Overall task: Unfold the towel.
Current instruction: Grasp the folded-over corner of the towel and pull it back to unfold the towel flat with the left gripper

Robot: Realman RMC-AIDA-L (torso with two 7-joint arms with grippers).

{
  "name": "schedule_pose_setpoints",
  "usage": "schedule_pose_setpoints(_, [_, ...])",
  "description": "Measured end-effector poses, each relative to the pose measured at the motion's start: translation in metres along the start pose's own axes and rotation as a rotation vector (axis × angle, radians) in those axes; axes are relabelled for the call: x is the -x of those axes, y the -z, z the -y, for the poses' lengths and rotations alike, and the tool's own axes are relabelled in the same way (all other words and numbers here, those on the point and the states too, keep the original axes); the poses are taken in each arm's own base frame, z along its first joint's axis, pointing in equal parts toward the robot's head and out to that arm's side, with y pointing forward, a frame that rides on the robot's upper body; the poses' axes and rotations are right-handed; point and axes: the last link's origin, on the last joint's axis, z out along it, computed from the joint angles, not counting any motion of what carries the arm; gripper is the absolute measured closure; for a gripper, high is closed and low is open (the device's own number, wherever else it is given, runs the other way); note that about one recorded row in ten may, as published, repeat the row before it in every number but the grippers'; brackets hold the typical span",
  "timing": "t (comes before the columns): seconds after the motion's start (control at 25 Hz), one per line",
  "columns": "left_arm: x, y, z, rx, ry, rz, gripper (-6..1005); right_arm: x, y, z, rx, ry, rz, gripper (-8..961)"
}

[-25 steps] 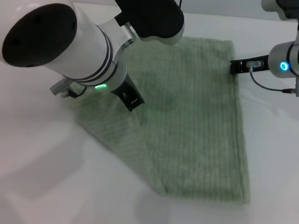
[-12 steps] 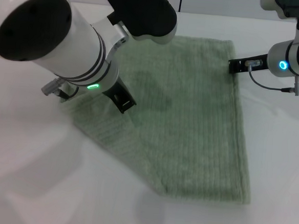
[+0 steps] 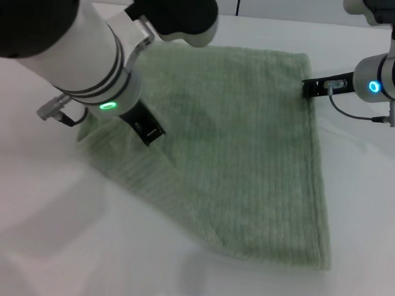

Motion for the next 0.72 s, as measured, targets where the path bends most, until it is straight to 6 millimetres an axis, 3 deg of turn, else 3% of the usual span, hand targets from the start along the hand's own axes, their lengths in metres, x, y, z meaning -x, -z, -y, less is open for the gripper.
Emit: schedule_pose_setpoints(0.72, [0.018, 0.001, 0.005, 0.008, 0.145, 0.095, 981, 0.000, 0.000, 0.000, -0.003, 0.003, 0.001, 954])
